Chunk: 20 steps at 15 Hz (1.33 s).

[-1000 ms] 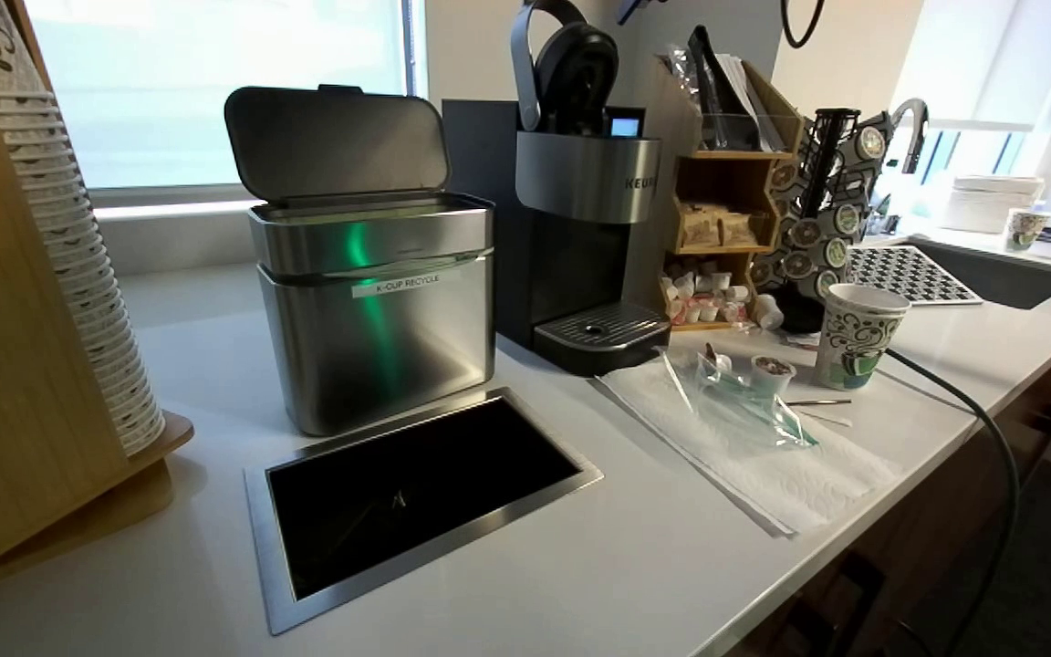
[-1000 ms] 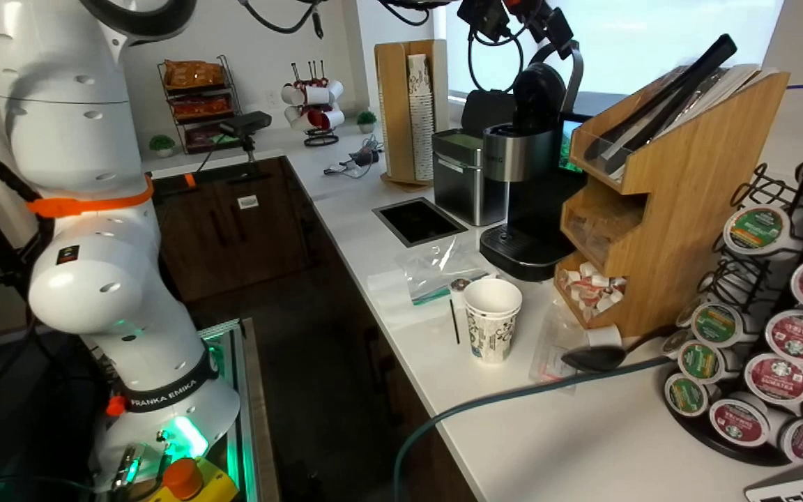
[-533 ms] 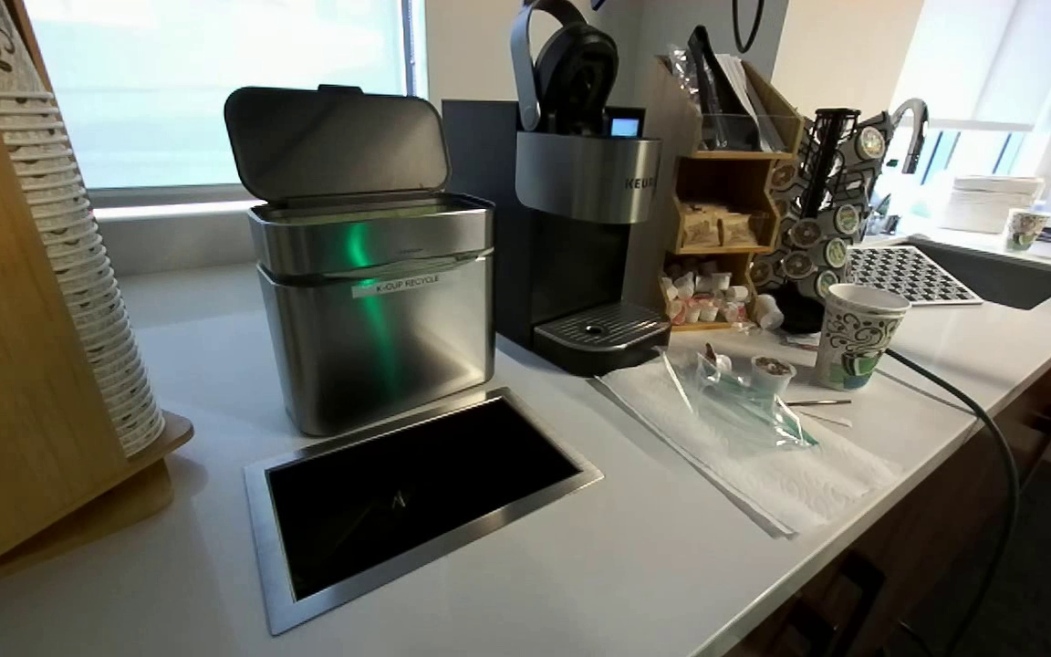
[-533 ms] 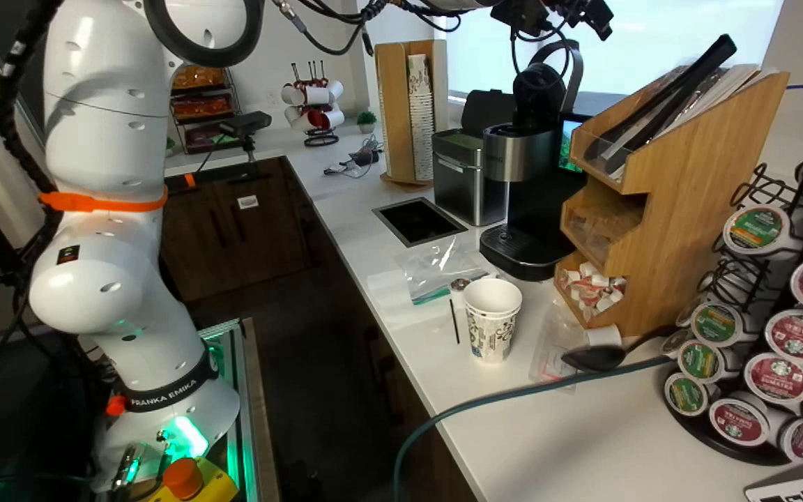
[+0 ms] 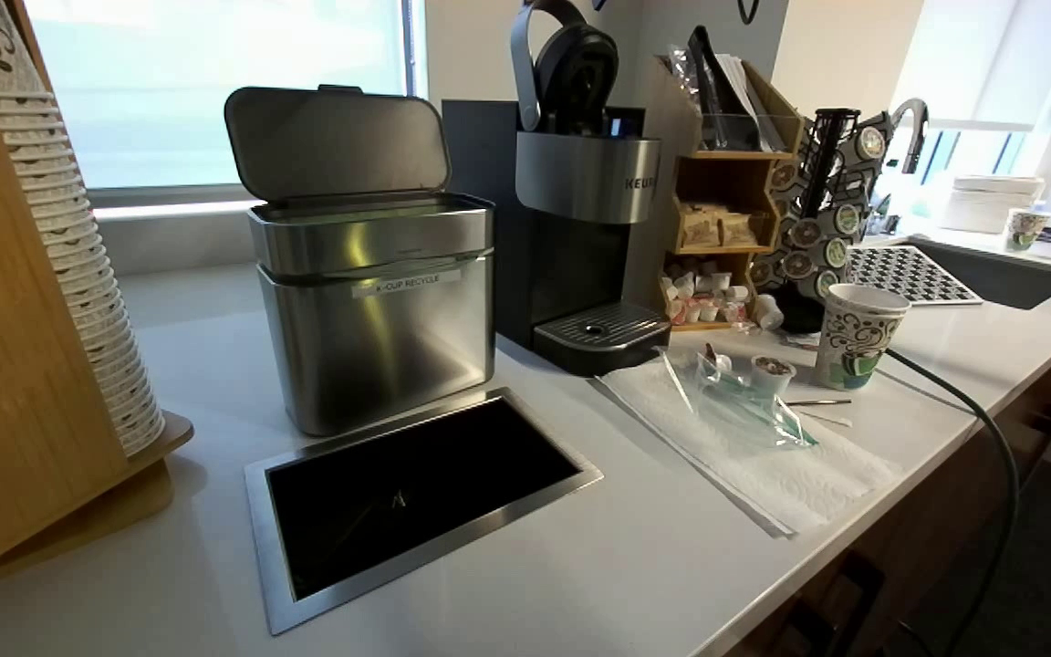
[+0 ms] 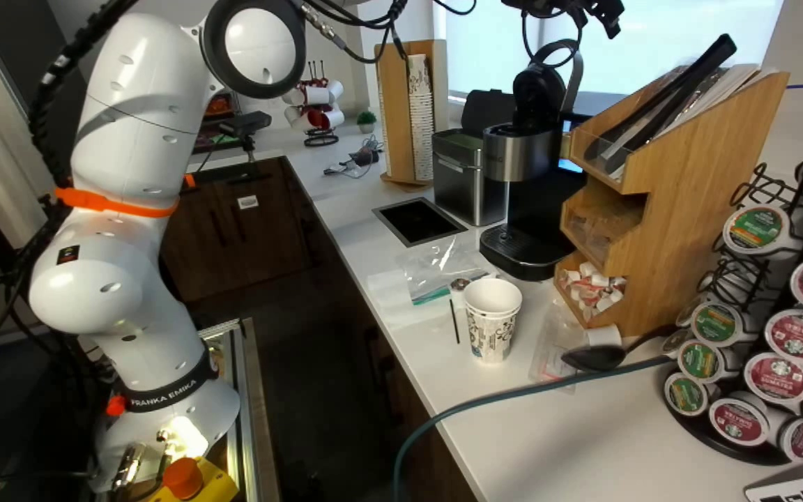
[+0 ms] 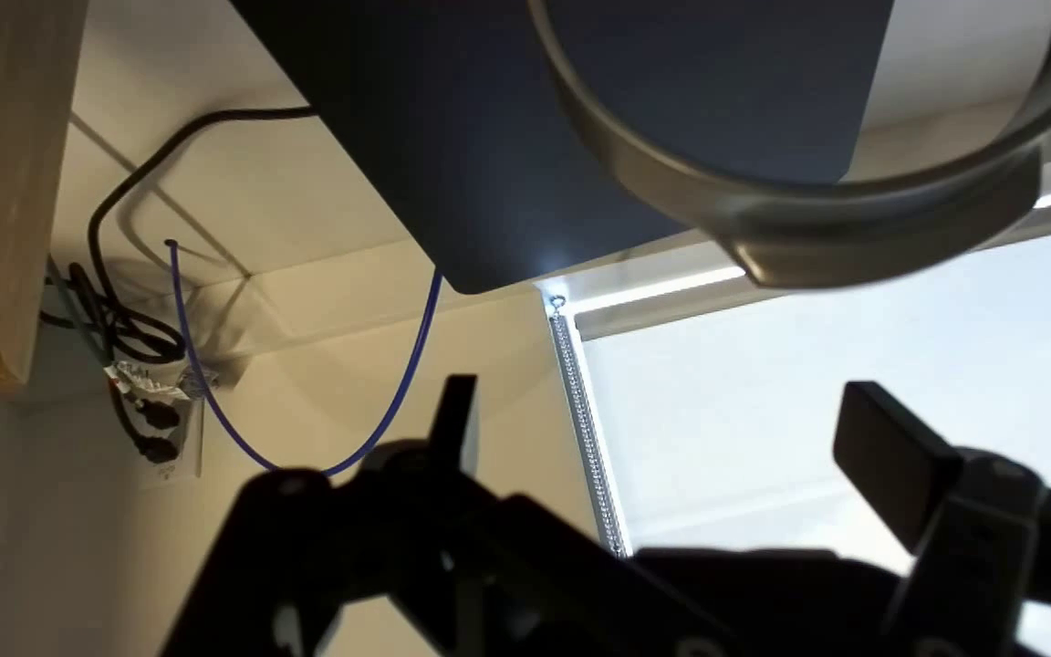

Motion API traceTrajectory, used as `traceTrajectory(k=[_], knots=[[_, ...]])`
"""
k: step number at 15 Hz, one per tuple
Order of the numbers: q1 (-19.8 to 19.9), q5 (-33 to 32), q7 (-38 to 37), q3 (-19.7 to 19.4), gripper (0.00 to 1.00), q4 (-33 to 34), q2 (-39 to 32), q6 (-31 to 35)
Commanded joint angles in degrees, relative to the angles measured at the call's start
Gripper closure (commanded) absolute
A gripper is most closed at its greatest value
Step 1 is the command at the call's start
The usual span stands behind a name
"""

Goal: Close the lid on the coffeemaker.

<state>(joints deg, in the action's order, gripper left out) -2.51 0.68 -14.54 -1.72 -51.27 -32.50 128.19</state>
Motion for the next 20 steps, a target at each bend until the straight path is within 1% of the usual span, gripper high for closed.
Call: traceTrajectory(k=[1, 5, 9, 15, 20], knots=[[0.02, -0.74, -0.02, -0.52, 0.00, 9.87, -5.29, -8.24], [0.56, -0.39, 0.06, -0.53, 0.00, 15.07, -7.88, -16.12], [0.63, -0.09, 0.34, -0.42, 0.00, 16.96, -8.35, -19.06], [2.33, 3.18, 1.27, 1.60, 0.00, 15.15, -5.90, -26.67], [4.11, 7.29, 0.03, 3.55, 0.00, 11.86, -2.43, -32.80]])
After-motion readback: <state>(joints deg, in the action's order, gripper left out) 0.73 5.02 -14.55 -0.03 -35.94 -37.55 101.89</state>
